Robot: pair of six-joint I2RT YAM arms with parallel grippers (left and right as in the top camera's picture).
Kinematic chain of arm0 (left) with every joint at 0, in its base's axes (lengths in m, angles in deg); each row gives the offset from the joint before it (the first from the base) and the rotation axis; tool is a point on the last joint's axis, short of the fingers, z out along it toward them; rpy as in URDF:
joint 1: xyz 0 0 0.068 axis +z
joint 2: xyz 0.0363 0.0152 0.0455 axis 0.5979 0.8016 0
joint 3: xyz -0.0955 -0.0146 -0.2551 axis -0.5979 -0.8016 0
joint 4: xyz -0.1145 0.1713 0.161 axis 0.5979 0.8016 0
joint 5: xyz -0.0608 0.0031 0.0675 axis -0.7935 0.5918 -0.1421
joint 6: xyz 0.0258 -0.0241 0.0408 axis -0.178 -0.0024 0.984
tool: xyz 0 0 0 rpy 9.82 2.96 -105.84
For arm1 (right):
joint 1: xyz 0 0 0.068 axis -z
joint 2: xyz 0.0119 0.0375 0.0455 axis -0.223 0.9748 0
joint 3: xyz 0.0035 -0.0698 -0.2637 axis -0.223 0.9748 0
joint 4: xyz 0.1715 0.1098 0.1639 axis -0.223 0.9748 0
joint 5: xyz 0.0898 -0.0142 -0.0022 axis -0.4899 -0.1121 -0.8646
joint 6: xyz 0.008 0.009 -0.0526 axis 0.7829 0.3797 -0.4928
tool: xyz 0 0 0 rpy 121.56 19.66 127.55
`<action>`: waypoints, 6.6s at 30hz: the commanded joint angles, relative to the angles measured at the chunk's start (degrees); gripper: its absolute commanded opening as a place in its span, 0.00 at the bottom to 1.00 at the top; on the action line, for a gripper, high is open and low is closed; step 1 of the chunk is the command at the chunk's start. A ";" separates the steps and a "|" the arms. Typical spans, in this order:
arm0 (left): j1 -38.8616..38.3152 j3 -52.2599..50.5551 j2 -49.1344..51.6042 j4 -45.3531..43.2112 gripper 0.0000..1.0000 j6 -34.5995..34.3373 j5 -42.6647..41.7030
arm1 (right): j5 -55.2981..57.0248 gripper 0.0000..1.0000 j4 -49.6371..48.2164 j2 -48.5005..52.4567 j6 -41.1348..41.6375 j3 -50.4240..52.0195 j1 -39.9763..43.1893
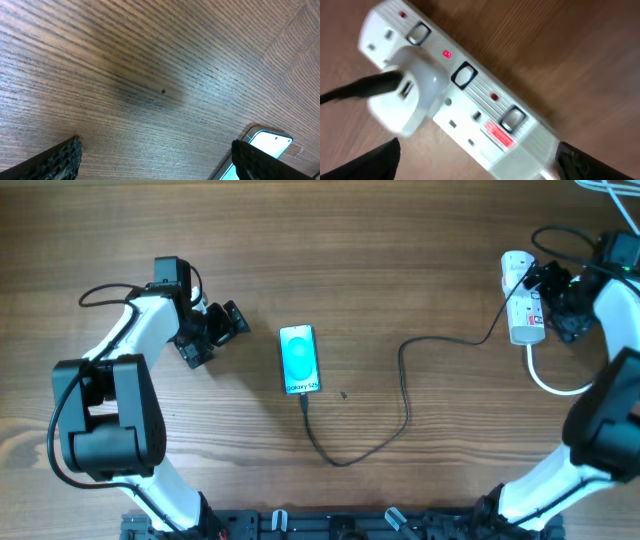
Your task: Plug charger to phone and switch on socket
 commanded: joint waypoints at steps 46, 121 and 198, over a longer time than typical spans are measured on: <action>0.11 0.63 0.63 -0.02 1.00 -0.13 -0.48 | -4.81 1.00 3.78 -22.84 -28.30 -0.07 0.61; 0.11 0.63 0.63 -0.02 1.00 -0.15 -0.46 | 0.00 1.00 -42.23 -108.67 -26.84 80.70 -33.68; -16.11 -58.01 -32.81 -61.29 1.00 1.36 6.73 | 0.00 1.00 -42.23 -108.59 -26.82 80.70 -33.66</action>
